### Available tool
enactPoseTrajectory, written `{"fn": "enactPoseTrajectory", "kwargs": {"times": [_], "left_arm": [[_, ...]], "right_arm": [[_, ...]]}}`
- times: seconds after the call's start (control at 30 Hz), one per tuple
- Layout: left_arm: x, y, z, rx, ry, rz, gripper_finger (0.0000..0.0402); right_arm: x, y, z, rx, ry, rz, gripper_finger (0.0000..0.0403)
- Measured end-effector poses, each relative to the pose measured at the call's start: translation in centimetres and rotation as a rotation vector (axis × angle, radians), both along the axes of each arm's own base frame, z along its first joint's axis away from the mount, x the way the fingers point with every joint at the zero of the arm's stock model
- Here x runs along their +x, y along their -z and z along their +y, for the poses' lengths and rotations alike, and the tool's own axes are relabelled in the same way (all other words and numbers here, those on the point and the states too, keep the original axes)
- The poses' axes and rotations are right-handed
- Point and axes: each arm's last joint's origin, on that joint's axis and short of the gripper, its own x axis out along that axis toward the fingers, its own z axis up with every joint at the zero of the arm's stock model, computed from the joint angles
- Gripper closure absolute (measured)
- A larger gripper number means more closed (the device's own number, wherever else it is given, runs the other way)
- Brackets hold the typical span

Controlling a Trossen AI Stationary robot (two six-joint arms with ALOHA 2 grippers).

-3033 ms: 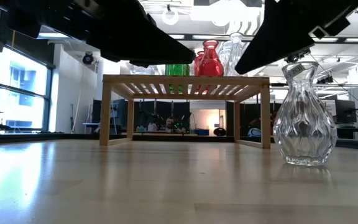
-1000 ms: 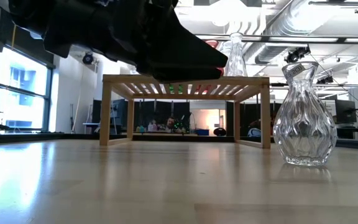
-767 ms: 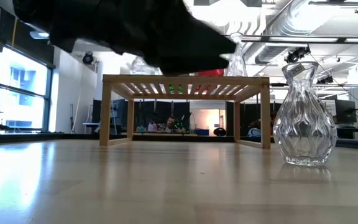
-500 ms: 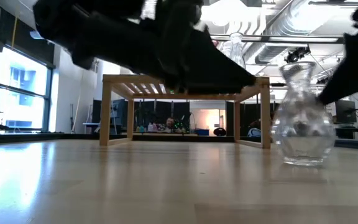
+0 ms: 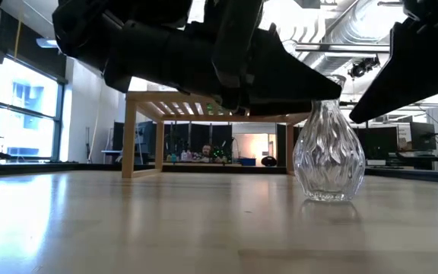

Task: Sort vases onto shelf
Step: Put the transparent vase on the shelf aligned with the other transparent vases

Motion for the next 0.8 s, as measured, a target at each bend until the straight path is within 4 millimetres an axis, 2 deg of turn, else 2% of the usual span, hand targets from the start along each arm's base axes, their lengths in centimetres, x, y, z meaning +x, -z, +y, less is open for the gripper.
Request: {"fn": "enactPoseTrajectory", "kwargs": {"times": [0.2, 0.43, 0.8], "left_arm": [[0.2, -0.5, 0.2, -0.032, 0.045, -0.043, 0.0182], [0.8, -0.7, 1.5, -0.076, 0.097, -0.045, 0.0215], [0.7, -0.1, 1.8, -0.026, 0.11, 0.015, 0.0205]], "right_arm": [[0.2, 0.0, -0.1, 0.0, -0.008, 0.001, 0.0401], [0.5, 0.0, 0.2, 0.004, -0.037, -0.004, 0.0401], [0.8, 0.0, -0.2, -0.009, -0.036, -0.002, 0.0401]]}}
